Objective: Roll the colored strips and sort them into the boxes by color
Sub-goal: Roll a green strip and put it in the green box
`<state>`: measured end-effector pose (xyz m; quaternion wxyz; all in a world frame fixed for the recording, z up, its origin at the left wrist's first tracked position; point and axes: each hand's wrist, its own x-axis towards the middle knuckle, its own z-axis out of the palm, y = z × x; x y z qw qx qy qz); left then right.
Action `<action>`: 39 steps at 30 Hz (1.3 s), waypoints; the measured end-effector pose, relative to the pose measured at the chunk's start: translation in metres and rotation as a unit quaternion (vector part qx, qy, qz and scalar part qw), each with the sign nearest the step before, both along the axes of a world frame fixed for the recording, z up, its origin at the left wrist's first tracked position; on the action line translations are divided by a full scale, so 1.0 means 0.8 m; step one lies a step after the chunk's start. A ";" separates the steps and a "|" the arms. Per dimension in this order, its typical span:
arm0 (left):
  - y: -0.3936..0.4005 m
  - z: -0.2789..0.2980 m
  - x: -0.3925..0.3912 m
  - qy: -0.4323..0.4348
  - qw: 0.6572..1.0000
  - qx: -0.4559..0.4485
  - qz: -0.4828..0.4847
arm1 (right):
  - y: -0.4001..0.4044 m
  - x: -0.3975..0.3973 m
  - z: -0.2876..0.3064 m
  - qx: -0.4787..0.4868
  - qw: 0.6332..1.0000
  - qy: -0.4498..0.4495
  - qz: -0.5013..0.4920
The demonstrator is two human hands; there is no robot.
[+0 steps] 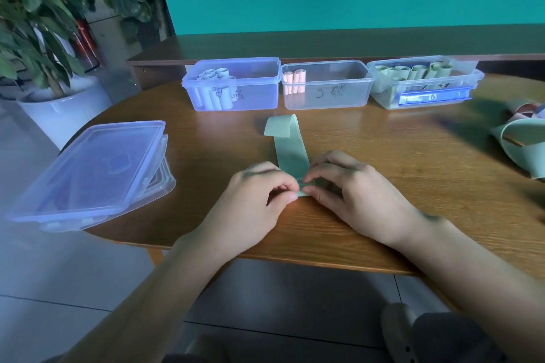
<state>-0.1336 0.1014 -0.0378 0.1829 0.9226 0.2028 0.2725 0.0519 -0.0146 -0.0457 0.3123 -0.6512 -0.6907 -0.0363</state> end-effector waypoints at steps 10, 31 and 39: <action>-0.001 0.007 -0.005 -0.044 0.997 -0.066 0.018 | -0.002 0.002 0.010 0.029 0.994 0.100 -0.023; 0.010 0.014 0.010 0.010 0.987 -0.089 -0.132 | 0.144 0.077 0.014 -0.151 0.982 0.079 -0.081; 0.003 0.012 0.003 0.021 0.990 -0.063 -0.125 | 0.148 0.079 0.020 -0.139 0.978 0.114 -0.105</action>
